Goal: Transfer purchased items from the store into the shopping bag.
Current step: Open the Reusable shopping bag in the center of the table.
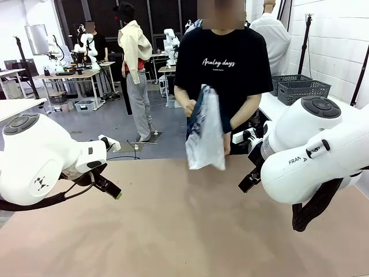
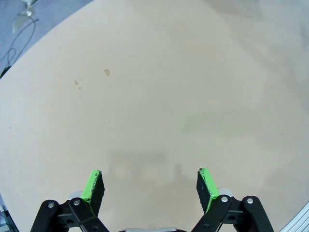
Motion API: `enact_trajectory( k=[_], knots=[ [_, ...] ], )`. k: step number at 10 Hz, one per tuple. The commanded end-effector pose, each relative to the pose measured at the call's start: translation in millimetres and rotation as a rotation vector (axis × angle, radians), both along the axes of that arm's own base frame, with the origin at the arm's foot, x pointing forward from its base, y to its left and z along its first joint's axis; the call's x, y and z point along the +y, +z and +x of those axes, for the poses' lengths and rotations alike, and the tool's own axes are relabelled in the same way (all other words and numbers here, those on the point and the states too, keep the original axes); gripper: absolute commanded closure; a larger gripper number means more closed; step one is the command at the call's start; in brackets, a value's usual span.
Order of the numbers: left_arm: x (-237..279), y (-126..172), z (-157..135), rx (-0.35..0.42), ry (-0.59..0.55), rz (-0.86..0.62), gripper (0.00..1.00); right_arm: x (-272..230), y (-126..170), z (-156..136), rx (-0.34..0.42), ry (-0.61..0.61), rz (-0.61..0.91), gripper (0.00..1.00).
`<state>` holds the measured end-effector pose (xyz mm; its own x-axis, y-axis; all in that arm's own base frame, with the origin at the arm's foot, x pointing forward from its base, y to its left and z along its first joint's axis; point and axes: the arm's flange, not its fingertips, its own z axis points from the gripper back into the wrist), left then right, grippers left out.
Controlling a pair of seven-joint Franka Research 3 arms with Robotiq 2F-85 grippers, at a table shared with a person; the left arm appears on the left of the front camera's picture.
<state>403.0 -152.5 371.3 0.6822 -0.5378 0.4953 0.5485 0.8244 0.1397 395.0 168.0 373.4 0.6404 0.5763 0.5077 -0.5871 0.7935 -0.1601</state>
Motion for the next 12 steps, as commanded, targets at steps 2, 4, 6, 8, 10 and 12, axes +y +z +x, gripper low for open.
enact_trajectory(
  k=[2, 4, 6, 8, 10, 12],
  knots=[
    [1.4, 0.1, 0.4, 0.000, 0.003, -0.002, 0.00, -0.1, 0.0, 0.0, 0.000, 0.000, 0.000, 0.00],
    [1.4, 0.1, 0.4, 0.000, 0.003, -0.002, 0.00, -0.1, 0.0, 0.0, 0.000, 0.000, 0.000, 0.00],
    [1.4, 0.1, 0.4, 0.000, 0.003, -0.002, 0.00, -0.1, 0.0, 0.0, 0.000, 0.000, 0.000, 0.00],
    [1.4, 0.1, 0.4, 0.000, 0.003, -0.002, 0.00, -0.1, 0.0, 0.0, 0.000, 0.000, 0.000, 0.00],
    [1.4, 0.1, 0.4, 0.000, 0.003, -0.002, 0.00, -0.1, 0.0, 0.0, 0.000, 0.000, 0.000, 0.00],
    [1.4, 0.1, 0.4, 0.000, 0.003, -0.002, 0.00, -0.1, 0.0, 0.0, 0.000, 0.000, 0.000, 0.00]
  ],
)
